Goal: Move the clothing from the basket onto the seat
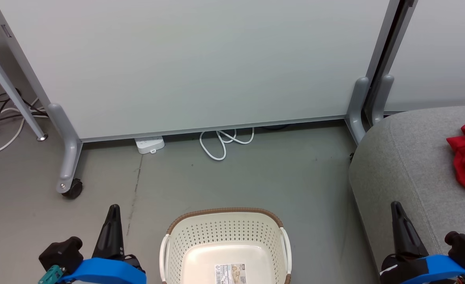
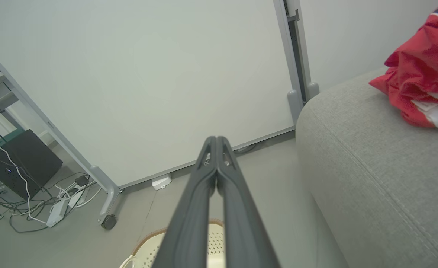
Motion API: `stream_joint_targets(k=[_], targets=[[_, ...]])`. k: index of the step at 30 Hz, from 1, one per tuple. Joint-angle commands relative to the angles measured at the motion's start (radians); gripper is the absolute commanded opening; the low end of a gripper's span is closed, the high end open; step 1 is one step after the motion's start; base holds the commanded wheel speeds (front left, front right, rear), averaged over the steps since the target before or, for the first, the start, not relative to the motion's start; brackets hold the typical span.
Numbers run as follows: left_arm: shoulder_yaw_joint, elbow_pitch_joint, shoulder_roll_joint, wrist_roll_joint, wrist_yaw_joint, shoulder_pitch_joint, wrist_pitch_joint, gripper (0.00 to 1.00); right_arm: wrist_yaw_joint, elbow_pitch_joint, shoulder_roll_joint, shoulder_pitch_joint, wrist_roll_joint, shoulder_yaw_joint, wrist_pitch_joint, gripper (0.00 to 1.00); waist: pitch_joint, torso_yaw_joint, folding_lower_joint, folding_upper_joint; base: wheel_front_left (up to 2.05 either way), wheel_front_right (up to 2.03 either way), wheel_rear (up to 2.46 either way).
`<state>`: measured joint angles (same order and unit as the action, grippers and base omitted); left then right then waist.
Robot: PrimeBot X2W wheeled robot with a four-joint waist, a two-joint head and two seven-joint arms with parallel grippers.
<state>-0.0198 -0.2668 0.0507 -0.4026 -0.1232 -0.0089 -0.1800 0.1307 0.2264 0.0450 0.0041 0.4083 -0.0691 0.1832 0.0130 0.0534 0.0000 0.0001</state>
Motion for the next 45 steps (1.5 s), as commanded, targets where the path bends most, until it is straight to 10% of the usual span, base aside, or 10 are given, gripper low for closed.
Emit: stream_joint_targets(k=[1,45], targets=[[0.009,0.017,0.001,-0.053,-0.002,-0.037,0.011,0.00,0.000,-0.013,0.004,-0.029,0.055,-0.004,-0.013,0.00,0.000,-0.001,0.0000,-0.0001,0.00,0.00,0.00],[0.075,0.021,0.000,-0.658,-0.006,-0.075,0.160,0.00,0.000,0.002,0.006,-0.080,0.656,-0.026,-0.163,0.00,-0.006,-0.022,0.0000,-0.0001,0.00,0.00,0.00]])
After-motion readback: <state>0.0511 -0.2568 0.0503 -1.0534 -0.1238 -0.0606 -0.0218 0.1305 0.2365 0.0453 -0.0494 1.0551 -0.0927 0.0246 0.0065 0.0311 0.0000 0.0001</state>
